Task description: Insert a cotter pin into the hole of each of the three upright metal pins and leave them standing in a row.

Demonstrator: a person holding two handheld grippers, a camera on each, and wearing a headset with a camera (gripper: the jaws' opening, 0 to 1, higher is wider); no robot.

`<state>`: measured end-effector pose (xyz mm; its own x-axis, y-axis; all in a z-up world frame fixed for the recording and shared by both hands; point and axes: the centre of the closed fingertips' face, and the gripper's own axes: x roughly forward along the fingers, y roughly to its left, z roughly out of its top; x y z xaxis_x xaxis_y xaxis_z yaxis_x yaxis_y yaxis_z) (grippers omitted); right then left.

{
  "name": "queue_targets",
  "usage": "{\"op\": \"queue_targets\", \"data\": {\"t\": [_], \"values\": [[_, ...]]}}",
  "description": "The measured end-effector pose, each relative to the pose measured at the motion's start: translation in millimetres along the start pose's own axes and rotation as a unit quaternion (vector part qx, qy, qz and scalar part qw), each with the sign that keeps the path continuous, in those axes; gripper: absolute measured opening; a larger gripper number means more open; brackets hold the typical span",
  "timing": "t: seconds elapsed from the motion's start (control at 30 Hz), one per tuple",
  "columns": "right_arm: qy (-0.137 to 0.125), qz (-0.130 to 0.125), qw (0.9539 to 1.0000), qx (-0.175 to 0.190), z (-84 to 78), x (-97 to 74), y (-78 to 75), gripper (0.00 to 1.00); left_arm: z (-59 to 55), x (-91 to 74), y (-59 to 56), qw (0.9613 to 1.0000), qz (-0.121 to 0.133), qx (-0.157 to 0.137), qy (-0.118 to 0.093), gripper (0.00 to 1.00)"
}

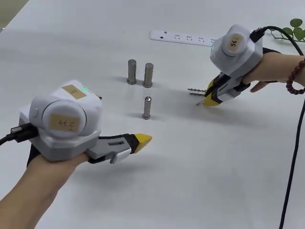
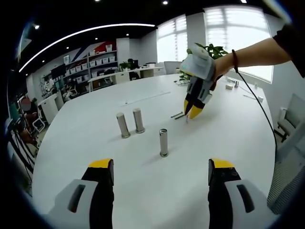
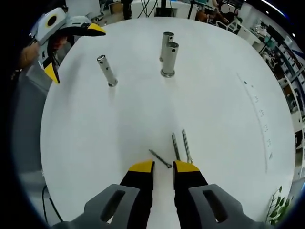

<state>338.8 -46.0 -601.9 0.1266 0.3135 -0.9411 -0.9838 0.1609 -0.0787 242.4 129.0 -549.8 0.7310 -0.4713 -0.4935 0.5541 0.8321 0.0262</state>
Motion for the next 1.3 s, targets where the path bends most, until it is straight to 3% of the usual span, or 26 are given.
{"op": "queue_targets", "data": {"t": [0.33,0.6,0.87,1.0,1.3], "values": [[-0.003,0.023,0.9997,0.012,-1.8,5.8,1.0,0.07,0.1,0.1,1.4,1.0,0.0,-0.001,0.0,0.79],[0.007,0.021,0.9997,0.005,-5.1,6.1,0.5,0.0,0.1,-0.3,2.3,1.0,0.001,-0.002,0.0,0.77],[0.011,0.014,0.9998,0.014,-6.5,7.5,-1.0,0.0,-0.8,-0.4,-0.8,0.9999,-0.007,-0.006,0.005,0.72],[0.003,0.017,0.9998,0.011,-5.6,7.9,1.7,0.0,0.1,-1.5,-0.9,0.9999,-0.008,-0.004,0.006,0.7],[-0.024,-0.004,0.9996,-0.013,1.8,-0.3,5.4,0.0,7.1,-3.3,-8.1,0.9996,-0.025,-0.009,0.002,0.66]]}}
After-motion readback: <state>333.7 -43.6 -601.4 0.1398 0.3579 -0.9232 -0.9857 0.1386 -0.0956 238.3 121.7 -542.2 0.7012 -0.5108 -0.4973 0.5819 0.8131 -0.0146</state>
